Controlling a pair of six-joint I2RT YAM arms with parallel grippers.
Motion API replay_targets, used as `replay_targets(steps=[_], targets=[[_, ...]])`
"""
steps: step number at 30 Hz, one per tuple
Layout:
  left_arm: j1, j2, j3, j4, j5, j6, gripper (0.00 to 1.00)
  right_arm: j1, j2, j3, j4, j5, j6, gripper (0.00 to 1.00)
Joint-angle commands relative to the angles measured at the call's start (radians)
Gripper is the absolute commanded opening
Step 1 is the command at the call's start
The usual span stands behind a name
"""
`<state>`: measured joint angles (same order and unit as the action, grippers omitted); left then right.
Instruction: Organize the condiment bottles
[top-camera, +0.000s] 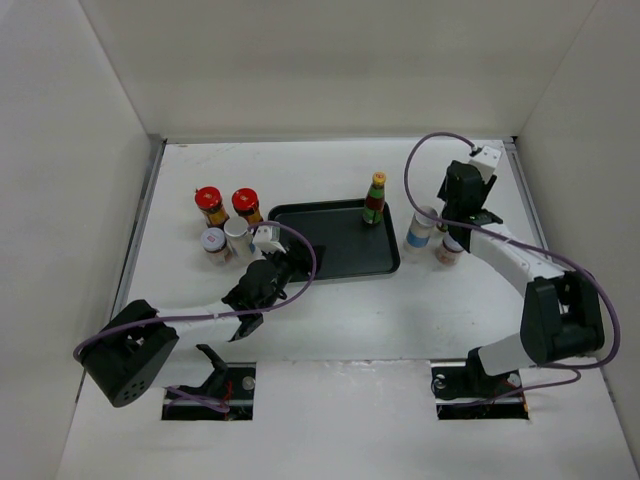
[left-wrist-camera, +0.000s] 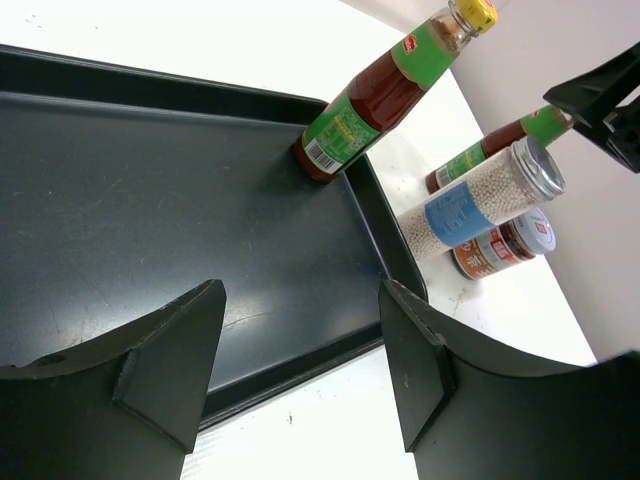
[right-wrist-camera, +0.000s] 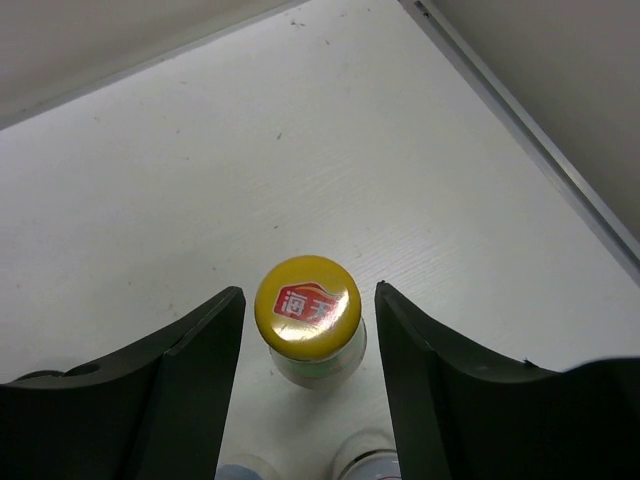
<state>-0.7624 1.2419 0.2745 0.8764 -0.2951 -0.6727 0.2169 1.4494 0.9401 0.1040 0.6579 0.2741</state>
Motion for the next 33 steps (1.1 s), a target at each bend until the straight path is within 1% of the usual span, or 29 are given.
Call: replay_targets(steps=[1, 2, 4, 7, 10, 14, 17, 20, 23, 29, 33], targets=[[-0.005, 0.001, 0.011, 0.052, 0.008, -0.010, 0.61, -0.006, 0.019, 0.051, 0.091, 0.025, -0.021, 0.62], [-0.007, 0.001, 0.011, 0.053, 0.008, -0.008, 0.61, -0.004, 0.025, 0.057, 0.094, 0.028, -0.027, 0.61], [-0.007, 0.004, 0.012, 0.053, 0.008, -0.008, 0.61, -0.003, 0.034, 0.065, 0.097, 0.026, -0.032, 0.50], [-0.007, 0.001, 0.011, 0.053, 0.008, -0.008, 0.61, -0.001, 0.028, 0.068, 0.100, 0.040, -0.032, 0.37], [-0.007, 0.007, 0.011, 0.053, 0.008, -0.010, 0.61, -0.001, -0.013, 0.051, 0.147, 0.060, -0.038, 0.31], [-0.007, 0.002, 0.011, 0.053, 0.008, -0.007, 0.61, 0.005, -0.105, 0.061, 0.197, 0.094, -0.091, 0.28], [-0.002, -0.001, 0.009, 0.053, 0.008, -0.011, 0.61, 0.037, -0.184, 0.095, 0.220, 0.097, -0.136, 0.27], [-0.002, -0.007, 0.008, 0.055, 0.004, -0.008, 0.61, 0.107, -0.248, 0.129, 0.247, 0.092, -0.193, 0.27], [0.002, -0.016, 0.002, 0.058, 0.004, -0.011, 0.61, 0.208, -0.277, 0.173, 0.273, 0.080, -0.240, 0.27], [0.012, -0.058, -0.014, 0.058, -0.010, -0.004, 0.61, 0.400, -0.235, 0.311, 0.284, 0.014, -0.286, 0.28], [0.018, -0.078, -0.021, 0.052, -0.025, -0.001, 0.61, 0.495, -0.131, 0.423, 0.277, -0.040, -0.277, 0.28]])
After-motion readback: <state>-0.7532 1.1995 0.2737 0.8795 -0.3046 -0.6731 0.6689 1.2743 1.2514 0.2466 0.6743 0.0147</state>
